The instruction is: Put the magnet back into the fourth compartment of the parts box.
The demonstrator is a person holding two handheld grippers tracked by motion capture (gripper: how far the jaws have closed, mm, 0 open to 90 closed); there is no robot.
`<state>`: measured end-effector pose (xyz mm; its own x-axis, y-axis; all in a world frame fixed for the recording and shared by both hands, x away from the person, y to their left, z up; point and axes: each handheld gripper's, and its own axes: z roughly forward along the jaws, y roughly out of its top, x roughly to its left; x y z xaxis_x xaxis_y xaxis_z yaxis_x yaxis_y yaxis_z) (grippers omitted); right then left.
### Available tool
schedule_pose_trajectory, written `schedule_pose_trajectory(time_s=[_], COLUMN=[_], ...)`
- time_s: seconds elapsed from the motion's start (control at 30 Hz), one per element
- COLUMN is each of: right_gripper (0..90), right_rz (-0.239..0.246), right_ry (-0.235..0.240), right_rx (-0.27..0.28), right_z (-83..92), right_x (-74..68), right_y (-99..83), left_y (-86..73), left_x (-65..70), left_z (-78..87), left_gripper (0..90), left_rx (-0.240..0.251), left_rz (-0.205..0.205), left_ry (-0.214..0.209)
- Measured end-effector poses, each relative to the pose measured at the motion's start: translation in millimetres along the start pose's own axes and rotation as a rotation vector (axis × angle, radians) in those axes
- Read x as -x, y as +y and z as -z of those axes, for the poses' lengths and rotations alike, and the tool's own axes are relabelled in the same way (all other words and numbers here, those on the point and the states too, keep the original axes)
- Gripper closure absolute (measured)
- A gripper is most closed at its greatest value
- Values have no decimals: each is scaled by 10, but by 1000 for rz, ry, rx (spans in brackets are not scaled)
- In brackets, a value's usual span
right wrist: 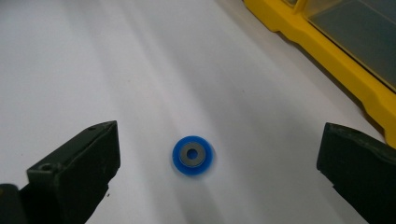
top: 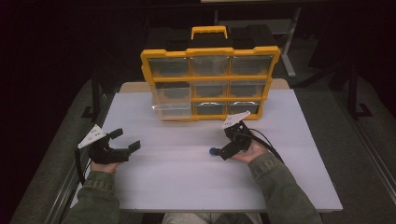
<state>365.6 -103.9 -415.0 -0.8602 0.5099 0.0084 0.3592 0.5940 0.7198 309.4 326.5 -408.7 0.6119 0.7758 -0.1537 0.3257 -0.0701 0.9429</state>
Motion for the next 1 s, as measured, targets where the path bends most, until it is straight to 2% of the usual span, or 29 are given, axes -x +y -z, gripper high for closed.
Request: schedule_pose_trajectory(time_s=[0.33,0.57,0.63,0.7,0.73,0.87,0.93,1.0], right_gripper=[0,0,4,37,44,103,130,164], right_rz=[17,8,-8,-6,11,2,21,20], right_ry=[12,20,24,36,36,53,62,56], right_rx=[-36,-67,-80,-83,-83,-98,-107,-122], right_z=[-113,-201,-226,-249,-261,-294,-309,-324], right_x=[-19,-3,-3,-1,5,-12,-11,-22], right_y=[4,-19,-25,-30,-34,-30,-37,-42], left_y=[-3,-4,-4,-5,-5,-6,-6,-7], left_x=[1,0,2,1,0,-1,-1,-3], left_z=[-1,-2,-2,-2,-3,-2,-2,-3], left_gripper=[0,0,0,0,0,0,0,0], left_rx=[0,1,0,0,0,1,1,1], left_rz=[0,1,0,1,1,2,2,3], left_ry=[-3,-3,-3,-3,-2,-2,-1,-1])
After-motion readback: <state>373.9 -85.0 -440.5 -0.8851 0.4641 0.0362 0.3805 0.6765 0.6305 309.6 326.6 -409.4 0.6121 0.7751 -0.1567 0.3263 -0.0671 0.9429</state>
